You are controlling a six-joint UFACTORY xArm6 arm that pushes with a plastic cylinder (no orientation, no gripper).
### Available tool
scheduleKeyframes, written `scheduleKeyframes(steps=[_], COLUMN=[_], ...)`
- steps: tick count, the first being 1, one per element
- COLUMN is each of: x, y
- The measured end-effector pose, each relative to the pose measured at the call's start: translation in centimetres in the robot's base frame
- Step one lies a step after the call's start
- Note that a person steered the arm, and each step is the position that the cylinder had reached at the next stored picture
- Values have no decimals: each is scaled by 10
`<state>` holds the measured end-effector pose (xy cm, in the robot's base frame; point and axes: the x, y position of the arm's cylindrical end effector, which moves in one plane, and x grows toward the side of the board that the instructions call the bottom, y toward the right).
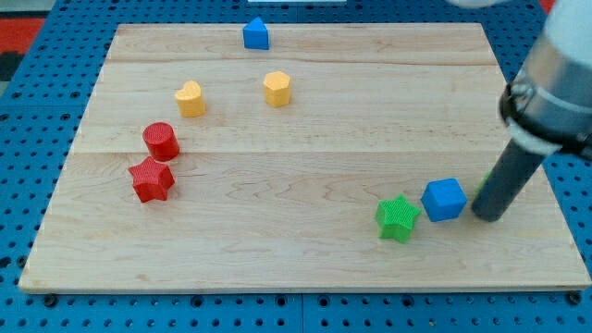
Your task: Move the green circle diagonal to the yellow hexagon
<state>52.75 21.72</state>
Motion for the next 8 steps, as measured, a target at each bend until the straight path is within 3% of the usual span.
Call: scheduleKeyframes(steps=[1,2,3,4,5,6,7,8], x=[45,25,-3,-21,-4,-13,-17,-50], y=[-21,20,-13,5,1,59,57,41])
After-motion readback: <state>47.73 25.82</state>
